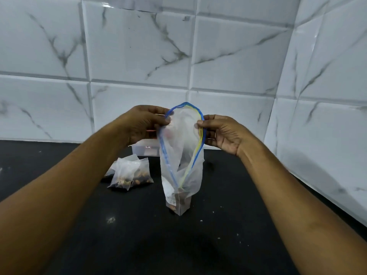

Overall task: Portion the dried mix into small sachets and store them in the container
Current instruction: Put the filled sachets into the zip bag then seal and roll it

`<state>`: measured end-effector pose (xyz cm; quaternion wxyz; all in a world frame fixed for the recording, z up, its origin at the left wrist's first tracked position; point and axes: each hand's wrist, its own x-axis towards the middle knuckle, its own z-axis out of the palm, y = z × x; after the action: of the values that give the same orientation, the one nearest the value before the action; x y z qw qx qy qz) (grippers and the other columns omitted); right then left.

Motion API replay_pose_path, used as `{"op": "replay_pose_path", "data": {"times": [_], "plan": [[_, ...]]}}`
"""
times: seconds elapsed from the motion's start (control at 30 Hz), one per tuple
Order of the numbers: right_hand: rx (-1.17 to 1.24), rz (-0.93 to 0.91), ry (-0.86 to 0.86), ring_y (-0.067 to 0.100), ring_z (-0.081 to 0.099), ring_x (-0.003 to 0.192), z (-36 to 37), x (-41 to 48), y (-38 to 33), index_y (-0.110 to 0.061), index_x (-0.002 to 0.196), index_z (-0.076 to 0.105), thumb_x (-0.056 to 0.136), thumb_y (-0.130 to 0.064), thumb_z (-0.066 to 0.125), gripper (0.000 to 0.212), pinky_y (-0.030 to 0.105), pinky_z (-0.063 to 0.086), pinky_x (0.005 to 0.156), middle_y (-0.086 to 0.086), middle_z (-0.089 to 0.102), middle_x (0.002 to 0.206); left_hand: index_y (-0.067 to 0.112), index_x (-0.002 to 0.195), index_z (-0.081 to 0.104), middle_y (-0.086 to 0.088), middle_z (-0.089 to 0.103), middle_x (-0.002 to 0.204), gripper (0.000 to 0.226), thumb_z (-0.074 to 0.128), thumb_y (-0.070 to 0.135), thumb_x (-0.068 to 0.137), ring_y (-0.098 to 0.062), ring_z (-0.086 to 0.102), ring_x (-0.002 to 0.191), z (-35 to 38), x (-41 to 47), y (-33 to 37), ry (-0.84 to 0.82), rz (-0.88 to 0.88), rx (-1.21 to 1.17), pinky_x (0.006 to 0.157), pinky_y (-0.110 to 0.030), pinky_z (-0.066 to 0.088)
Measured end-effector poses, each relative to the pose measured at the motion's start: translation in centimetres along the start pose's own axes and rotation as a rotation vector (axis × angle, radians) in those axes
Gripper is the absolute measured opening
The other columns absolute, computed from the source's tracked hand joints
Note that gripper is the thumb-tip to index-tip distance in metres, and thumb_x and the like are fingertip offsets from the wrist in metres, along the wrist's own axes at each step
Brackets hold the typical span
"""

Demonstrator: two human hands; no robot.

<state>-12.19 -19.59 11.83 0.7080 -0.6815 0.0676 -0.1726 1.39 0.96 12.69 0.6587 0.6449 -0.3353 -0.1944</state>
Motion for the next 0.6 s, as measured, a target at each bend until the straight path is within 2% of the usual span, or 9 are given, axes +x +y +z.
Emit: {"op": "replay_pose_path", "data": {"times": [0.1, 0.2, 0.27, 0.33, 0.37, 0.43, 0.47, 0.53, 0.6], "plan": [[-0.107, -0.052, 0.057, 0.018, 0.063, 0.070, -0.3, 0.1, 0.3, -0.011, 0.108, 0.065, 0.086, 0.005, 0.072, 0.027, 0.031, 0.059, 0.065, 0.007, 0.070, 0.087, 0.018, 0.088, 0.076, 0.000, 0.071, 0.083, 0.031, 0.067, -0.011, 0.082, -0.018, 0.061, 0.073, -0.6, 0.8, -0.9, 0.321, 0.184, 0.381, 0.064, -0.028, 0.055], [-0.573, -0.312, 0.345, 0.019, 0.061, 0.062, -0.5, 0.3, 1.2, -0.014, 0.098, 0.063, 0.084, 0.007, 0.064, 0.025, 0.030, 0.053, 0.049, 0.006, 0.066, 0.088, 0.022, 0.091, 0.070, 0.004, 0.068, 0.089, 0.019, 0.072, 0.005, 0.082, -0.016, 0.062, 0.077, -0.7, 0.8, -1.3, 0.576, 0.310, 0.728, 0.061, -0.027, 0.047], [-0.804, -0.417, 0.472, 0.020, 0.061, 0.064, -0.5, 0.5, 1.8, -0.021, 0.095, 0.061, 0.086, -0.002, 0.060, 0.022, 0.036, 0.056, 0.053, -0.002, 0.065, 0.085, 0.019, 0.093, 0.064, 0.004, 0.067, 0.088, 0.010, 0.073, 0.022, 0.089, -0.013, 0.062, 0.072, -0.4, 0.6, -1.5, 0.612, 0.300, 0.796, 0.059, -0.024, 0.043], [-0.800, -0.374, 0.506, 0.020, 0.064, 0.058, -0.2, 0.5, 2.0, -0.020, 0.095, 0.058, 0.094, -0.015, 0.062, 0.007, 0.038, 0.059, 0.053, 0.000, 0.066, 0.081, 0.014, 0.085, 0.064, -0.001, 0.071, 0.078, 0.026, 0.070, 0.037, 0.094, -0.019, 0.069, 0.067, 0.0, 0.8, -1.7, 0.564, 0.239, 0.767, 0.064, -0.030, 0.054], [-0.749, -0.311, 0.489, 0.019, 0.066, 0.053, 0.0, 0.4, 2.0, -0.016, 0.095, 0.056, 0.099, -0.023, 0.062, 0.010, 0.036, 0.058, 0.050, 0.004, 0.068, 0.079, 0.010, 0.080, 0.065, -0.005, 0.072, 0.072, 0.034, 0.069, 0.040, 0.095, -0.021, 0.072, 0.063, 0.1, 0.8, -1.6, 0.514, 0.188, 0.681, 0.065, -0.032, 0.058], [-0.632, -0.196, 0.408, 0.019, 0.067, 0.047, 0.5, 0.2, 2.0, -0.008, 0.088, 0.056, 0.103, -0.032, 0.060, 0.029, 0.031, 0.054, 0.046, 0.013, 0.073, 0.078, 0.004, 0.078, 0.065, -0.009, 0.071, 0.065, 0.038, 0.069, 0.036, 0.098, -0.021, 0.071, 0.055, 0.4, 0.6, -1.3, 0.383, 0.069, 0.387, 0.059, -0.031, 0.062], [-0.560, -0.157, 0.361, 0.020, 0.068, 0.047, 0.7, 0.1, 1.9, -0.007, 0.085, 0.056, 0.104, -0.034, 0.061, 0.033, 0.031, 0.054, 0.046, 0.016, 0.073, 0.079, 0.004, 0.082, 0.067, -0.010, 0.073, 0.067, 0.033, 0.069, 0.033, 0.098, -0.021, 0.071, 0.057, 0.5, 0.4, -1.1, 0.305, 0.006, 0.224, 0.061, -0.032, 0.063], [-0.390, -0.075, 0.266, 0.022, 0.071, 0.054, 0.9, -0.1, 1.6, -0.007, 0.086, 0.057, 0.103, -0.034, 0.063, 0.032, 0.034, 0.060, 0.054, 0.017, 0.073, 0.081, 0.005, 0.095, 0.072, -0.013, 0.079, 0.088, 0.019, 0.070, 0.024, 0.098, -0.020, 0.075, 0.068, 0.7, 0.2, -0.9, 0.154, -0.080, -0.005, 0.068, -0.033, 0.064], [-0.238, 0.002, 0.174, 0.026, 0.076, 0.071, 0.9, -0.1, 1.2, -0.006, 0.094, 0.063, 0.099, -0.031, 0.070, 0.027, 0.039, 0.064, 0.071, 0.019, 0.075, 0.089, 0.007, 0.104, 0.074, -0.012, 0.079, 0.101, 0.010, 0.070, 0.011, 0.095, -0.020, 0.077, 0.082, 0.9, 0.2, -1.0, 0.062, -0.060, -0.062, 0.074, -0.033, 0.064]]}}
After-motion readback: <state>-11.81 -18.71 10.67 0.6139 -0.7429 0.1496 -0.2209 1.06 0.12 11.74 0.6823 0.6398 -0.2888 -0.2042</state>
